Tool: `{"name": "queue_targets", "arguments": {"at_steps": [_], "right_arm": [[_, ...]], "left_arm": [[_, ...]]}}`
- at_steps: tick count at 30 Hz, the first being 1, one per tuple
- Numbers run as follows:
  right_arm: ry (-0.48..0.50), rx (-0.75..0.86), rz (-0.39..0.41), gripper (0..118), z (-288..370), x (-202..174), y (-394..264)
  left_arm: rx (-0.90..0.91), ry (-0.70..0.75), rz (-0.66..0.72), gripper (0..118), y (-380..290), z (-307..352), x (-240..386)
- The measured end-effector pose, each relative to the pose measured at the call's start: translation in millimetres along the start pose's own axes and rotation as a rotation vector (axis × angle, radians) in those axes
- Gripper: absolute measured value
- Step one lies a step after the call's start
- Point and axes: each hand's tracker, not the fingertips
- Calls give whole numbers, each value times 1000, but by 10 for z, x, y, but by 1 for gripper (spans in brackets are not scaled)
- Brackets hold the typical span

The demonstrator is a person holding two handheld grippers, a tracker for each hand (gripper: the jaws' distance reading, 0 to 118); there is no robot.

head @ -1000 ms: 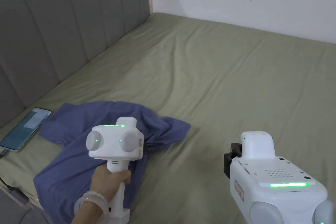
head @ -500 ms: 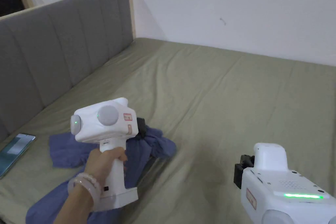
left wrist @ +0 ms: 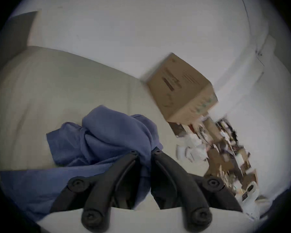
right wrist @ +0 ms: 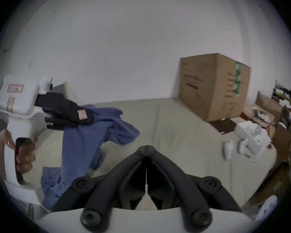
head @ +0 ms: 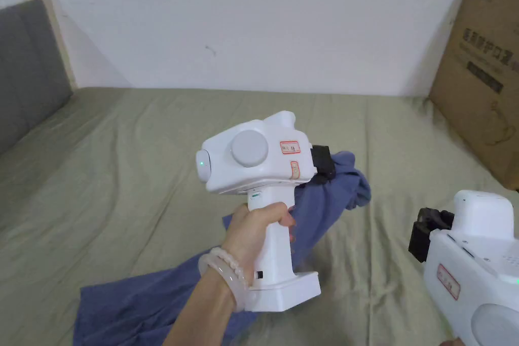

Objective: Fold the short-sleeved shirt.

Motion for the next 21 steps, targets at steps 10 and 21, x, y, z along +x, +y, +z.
{"name": "queue_targets", "arguments": {"at_steps": [10, 21], "right_arm": [[-177, -69, -94, 0, 101, 912, -198], [-158, -134, -109, 0, -70, 851, -333]], "left_arm": [[-390, 60, -110, 8, -1535, -1296, 366], [-491, 121, -140, 21, -1845, -1324, 191]]}}
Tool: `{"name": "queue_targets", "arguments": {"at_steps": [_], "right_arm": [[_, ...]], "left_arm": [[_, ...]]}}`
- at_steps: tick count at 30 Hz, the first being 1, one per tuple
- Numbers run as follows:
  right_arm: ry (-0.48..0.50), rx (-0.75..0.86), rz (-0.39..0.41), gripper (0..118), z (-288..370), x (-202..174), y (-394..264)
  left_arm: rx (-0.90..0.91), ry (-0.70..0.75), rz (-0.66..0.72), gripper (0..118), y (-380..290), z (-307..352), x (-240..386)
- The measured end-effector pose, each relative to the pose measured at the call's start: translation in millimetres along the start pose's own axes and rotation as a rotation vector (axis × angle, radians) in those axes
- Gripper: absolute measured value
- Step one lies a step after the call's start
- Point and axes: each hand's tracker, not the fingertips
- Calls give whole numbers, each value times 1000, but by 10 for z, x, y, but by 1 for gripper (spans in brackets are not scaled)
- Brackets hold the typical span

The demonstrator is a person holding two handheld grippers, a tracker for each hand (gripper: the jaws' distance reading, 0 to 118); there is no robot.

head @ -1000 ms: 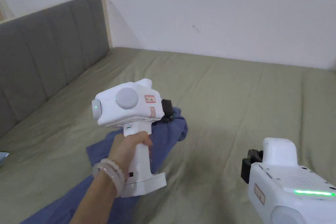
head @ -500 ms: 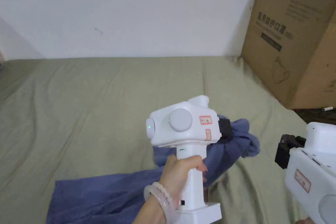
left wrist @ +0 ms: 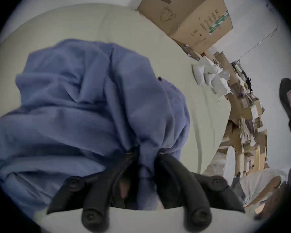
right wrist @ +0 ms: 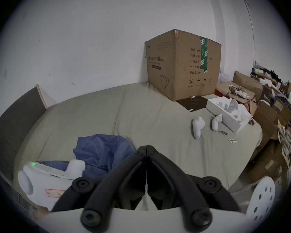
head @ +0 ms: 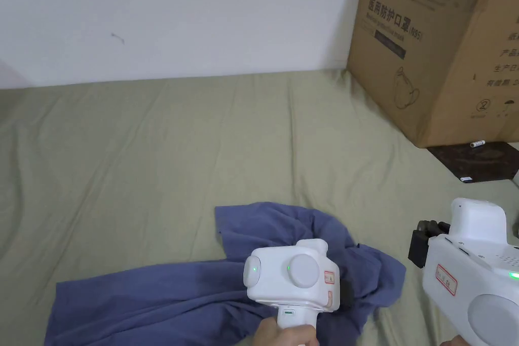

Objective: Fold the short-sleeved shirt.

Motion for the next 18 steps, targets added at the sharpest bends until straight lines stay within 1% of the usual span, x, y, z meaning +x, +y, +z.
{"name": "queue_targets", "arguments": {"at_steps": [1, 2, 3, 4, 5, 7, 8, 9, 10, 11, 12, 13, 14, 17, 18], "right_arm": [[4, 1, 3, 0, -6, -27, 8], [11, 2, 9, 0, -12, -62, 19], [25, 0, 18, 0, -3, -117, 17], [37, -4, 28, 0, -12, -160, 27], [48, -5, 39, 0, -18, -218, 32], [61, -6, 51, 0, -22, -352, 24], [80, -8, 53, 0, -32, -418, 16], [102, -15, 56, 0, -42, -491, 4], [114, -18, 61, 0, -48, -559, -16], [127, -21, 72, 0, -47, -642, -56], [139, -33, 87, 0, -65, -726, -91], [149, -43, 97, 0, -85, -795, -126], [162, -54, 105, 0, -110, -871, -168], [199, -92, 116, 0, -182, -1078, -276], [206, -102, 121, 0, -215, -1147, -295]], "left_arm": [[34, 23, -15, 39, 35, 98, -13], [64, 46, -23, 76, 59, 217, -42], [90, 53, -25, 98, 64, 354, -98], [120, 42, -31, 108, 66, 492, -163], [155, 42, -27, 108, 51, 638, -240], [203, 93, 20, 107, 5, 918, -451], [229, 106, 40, 100, -50, 1051, -581], [258, 121, 59, 87, -136, 1193, -711], [273, 146, 73, 64, -225, 1292, -836], [276, 191, 95, 19, -332, 1383, -969], [276, 244, 112, 0, -459, 1455, -1103], [284, 300, 145, 0, -586, 1488, -1214], [302, 324, 184, 0, -722, 1560, -1350], [253, 299, 283, 0, -996, 1636, -1697], [255, 304, 286, 0, -1046, 1673, -1784]]}}
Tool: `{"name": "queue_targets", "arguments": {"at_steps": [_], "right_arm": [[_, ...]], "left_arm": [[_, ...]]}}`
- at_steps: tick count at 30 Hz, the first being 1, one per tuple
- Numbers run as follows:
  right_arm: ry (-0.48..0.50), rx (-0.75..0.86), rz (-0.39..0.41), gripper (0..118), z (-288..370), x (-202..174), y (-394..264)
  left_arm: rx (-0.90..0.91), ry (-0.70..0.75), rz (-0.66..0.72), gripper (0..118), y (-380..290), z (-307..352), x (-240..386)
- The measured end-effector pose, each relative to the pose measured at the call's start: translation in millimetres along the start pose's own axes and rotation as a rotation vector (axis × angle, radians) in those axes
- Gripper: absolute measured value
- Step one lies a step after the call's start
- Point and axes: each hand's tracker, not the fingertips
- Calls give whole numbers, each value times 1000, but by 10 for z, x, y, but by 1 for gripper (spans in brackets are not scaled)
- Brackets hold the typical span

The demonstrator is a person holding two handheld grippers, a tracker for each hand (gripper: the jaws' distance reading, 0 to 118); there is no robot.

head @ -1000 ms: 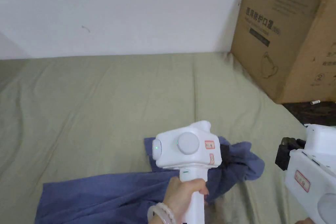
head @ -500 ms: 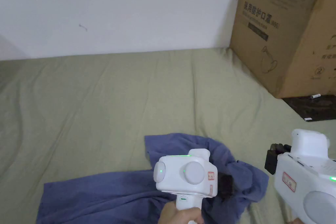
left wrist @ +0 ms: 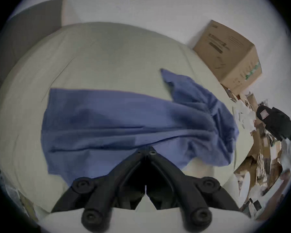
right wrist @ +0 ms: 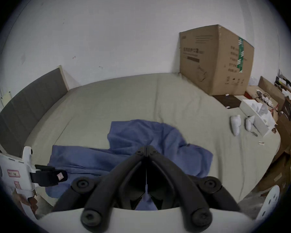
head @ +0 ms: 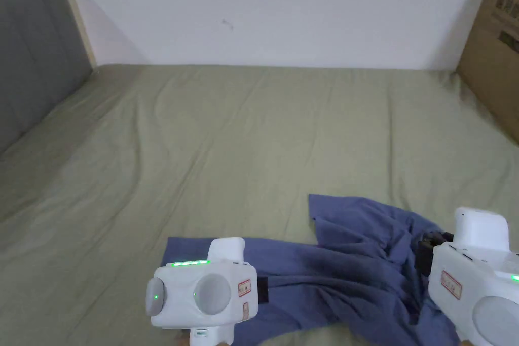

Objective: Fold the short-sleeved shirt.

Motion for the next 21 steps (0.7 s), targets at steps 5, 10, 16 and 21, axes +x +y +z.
{"name": "queue_targets", "arguments": {"at_steps": [5, 10, 16, 21], "right_arm": [[38, -32, 42, 0, -181, -230, 4], [45, -50, 73, 0, -330, -315, 16], [32, -105, 74, 0, -531, -268, -81], [14, -152, 73, 0, -669, -176, -171]], "left_arm": [[73, 115, 30, 17, 257, 74, -367], [120, 189, 78, 90, 891, -37, -833], [-13, 230, 192, 91, 1226, -556, -1305], [-37, 340, -60, 64, 1003, -757, -1097]]}}
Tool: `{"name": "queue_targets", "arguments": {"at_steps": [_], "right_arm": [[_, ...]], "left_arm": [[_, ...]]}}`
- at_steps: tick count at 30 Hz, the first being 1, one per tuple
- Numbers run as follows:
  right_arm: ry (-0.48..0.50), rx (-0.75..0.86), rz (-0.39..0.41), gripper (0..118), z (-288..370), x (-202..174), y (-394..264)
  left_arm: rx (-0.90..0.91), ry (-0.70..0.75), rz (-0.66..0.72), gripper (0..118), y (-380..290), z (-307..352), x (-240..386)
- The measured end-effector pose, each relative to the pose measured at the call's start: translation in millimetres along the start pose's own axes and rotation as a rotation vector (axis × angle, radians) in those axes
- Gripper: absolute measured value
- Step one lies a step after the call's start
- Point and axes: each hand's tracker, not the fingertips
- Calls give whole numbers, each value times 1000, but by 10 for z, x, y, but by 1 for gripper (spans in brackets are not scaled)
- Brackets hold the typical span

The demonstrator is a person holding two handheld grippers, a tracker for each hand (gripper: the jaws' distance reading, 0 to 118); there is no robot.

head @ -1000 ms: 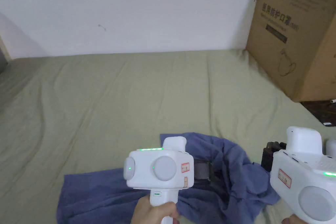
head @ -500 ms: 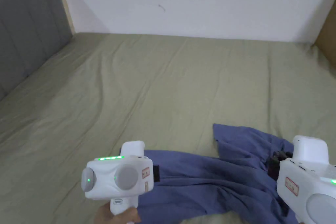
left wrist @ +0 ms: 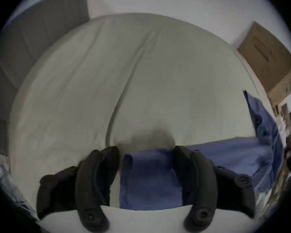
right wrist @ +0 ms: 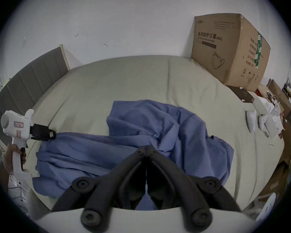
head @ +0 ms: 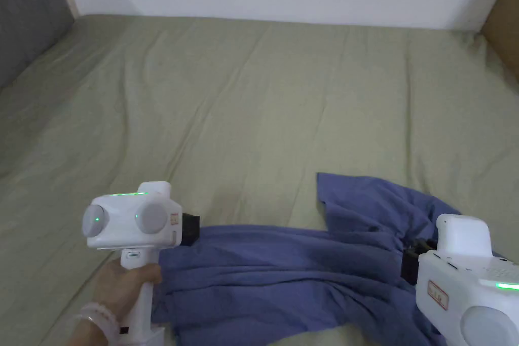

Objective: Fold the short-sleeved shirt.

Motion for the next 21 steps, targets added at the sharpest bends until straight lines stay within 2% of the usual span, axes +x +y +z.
{"name": "queue_targets", "arguments": {"at_steps": [1, 2, 3, 6, 9, 10, 11, 12, 13, 17, 21], "right_arm": [[-2, -4, -1, 0, -14, 17, -5], [-7, -9, -3, 0, -33, 40, -6], [-11, -15, -11, 0, -52, 70, 11], [21, -21, -56, 0, -113, 220, 128], [40, -18, -41, 1, -246, 403, 385], [36, -24, -34, 13, -316, 458, 493], [29, -41, -26, 45, -415, 538, 613], [28, -67, -25, 69, -526, 624, 738], [25, -72, -29, 74, -642, 712, 837], [-29, -145, 24, 74, -1105, 928, 1191], [51, -315, -1, 74, -1661, 1003, 1255]], "left_arm": [[13, -9, 13, 49, 13, 49, 5], [13, -19, 25, 18, 2, 100, 13], [22, 6, 19, 1, 13, 133, 17], [25, 0, -6, 1, 18, 208, 49], [42, 8, -23, 1, 20, 279, 37], [53, -4, 9, 1, 34, 327, 34], [70, -36, 50, 1, 33, 365, -3], [76, -51, 80, 1, 33, 401, -37], [77, -53, 86, 1, 33, 427, -57], [88, -46, 59, 1, 73, 495, -65], [94, -57, 87, 1, 105, 462, -78]]}}
